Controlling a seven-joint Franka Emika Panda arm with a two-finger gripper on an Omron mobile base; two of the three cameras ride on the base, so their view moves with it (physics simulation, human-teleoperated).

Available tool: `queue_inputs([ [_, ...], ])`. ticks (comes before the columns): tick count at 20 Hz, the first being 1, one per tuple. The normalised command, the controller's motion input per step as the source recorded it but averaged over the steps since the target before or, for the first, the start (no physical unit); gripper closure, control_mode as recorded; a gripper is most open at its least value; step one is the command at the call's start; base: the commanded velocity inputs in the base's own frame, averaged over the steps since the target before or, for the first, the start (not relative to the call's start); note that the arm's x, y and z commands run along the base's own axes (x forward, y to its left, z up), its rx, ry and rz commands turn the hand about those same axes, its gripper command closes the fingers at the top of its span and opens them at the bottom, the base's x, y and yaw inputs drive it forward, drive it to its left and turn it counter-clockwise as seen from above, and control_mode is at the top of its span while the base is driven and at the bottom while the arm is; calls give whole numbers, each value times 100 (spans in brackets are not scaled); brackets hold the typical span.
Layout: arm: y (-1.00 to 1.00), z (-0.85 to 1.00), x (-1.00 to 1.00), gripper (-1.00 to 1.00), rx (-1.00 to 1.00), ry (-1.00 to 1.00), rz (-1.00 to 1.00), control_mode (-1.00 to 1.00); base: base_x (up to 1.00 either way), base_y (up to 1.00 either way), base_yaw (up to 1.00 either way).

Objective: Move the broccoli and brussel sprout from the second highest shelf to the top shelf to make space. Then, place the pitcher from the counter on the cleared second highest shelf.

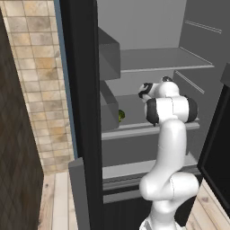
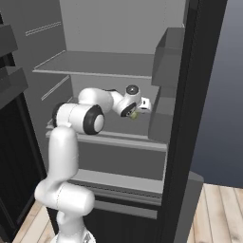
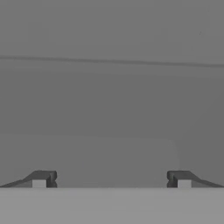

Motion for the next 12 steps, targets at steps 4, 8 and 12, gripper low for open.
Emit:
queue_inputs([
  [4,7,-81,-18,-100,-5,0,-5,-100,0,0,0],
  [8,15,-69,-24,-100,-5,0,-5,-100,0,0,0],
  [12,26,-55,-40,-100,-5,0,-5,-100,0,0,0],
])
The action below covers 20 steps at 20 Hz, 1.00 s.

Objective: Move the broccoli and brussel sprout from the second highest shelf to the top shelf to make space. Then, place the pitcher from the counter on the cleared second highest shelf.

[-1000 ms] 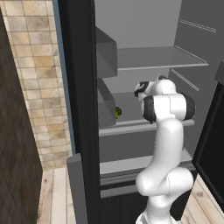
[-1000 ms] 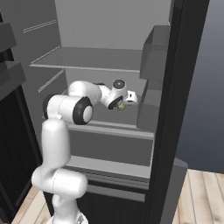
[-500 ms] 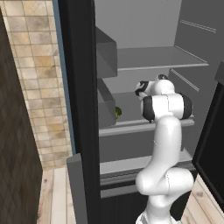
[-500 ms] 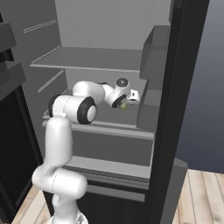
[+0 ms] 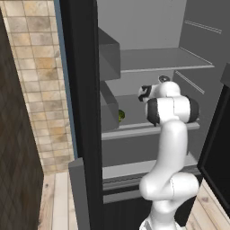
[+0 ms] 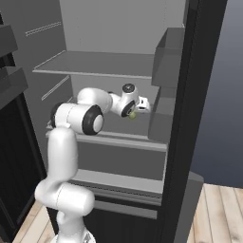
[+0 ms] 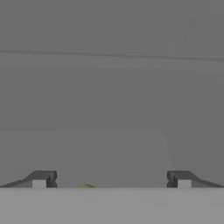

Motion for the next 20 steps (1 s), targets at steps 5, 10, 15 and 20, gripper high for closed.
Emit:
queue_inputs([
  [5,32,-49,-50,-100,-5,0,-6,-100,0,0,0],
  [10,18,-39,-39,-100,-2,0,-5,-100,0,0,0],
  [15,5,-35,-12,-100,0,0,-5,-100,0,0,0],
  [20,10,-30,0,100,0,0,-7,-100,0,0,0],
])
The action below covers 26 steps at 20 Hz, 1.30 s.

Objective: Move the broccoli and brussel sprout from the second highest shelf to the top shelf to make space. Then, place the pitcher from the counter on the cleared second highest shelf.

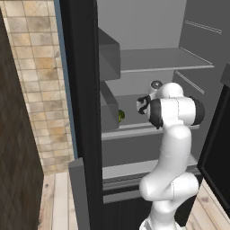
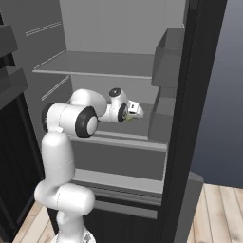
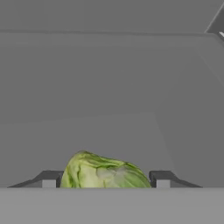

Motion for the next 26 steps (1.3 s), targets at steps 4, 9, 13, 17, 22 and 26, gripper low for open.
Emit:
queue_inputs([
  [4,16,-40,-1,100,0,0,-5,-100,0,0,0],
  [9,22,-43,-52,100,0,0,-1,-100,0,0,0],
  [13,32,-4,-98,100,0,-5,0,-100,0,0,0],
  [17,17,28,-100,100,0,-14,0,-100,0,0,0],
  [22,4,89,-100,100,0,-19,0,-100,0,0,0],
  [26,0,100,-100,100,0,-13,0,-100,0,0,0],
])
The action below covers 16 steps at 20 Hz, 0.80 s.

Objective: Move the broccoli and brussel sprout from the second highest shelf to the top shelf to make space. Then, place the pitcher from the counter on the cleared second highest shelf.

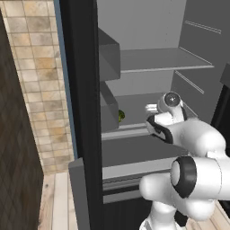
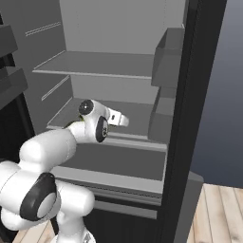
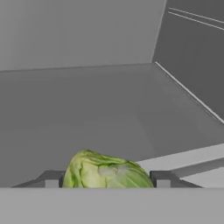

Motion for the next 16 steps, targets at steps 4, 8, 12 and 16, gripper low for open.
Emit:
queue_inputs([
  [4,9,100,-96,100,0,-11,2,-100,0,0,0],
  [8,14,100,-70,100,0,-9,3,-100,0,0,0],
  [12,35,100,-39,100,0,-6,3,-100,0,0,0],
  [16,33,100,-24,100,0,-11,6,-100,0,0,0],
])
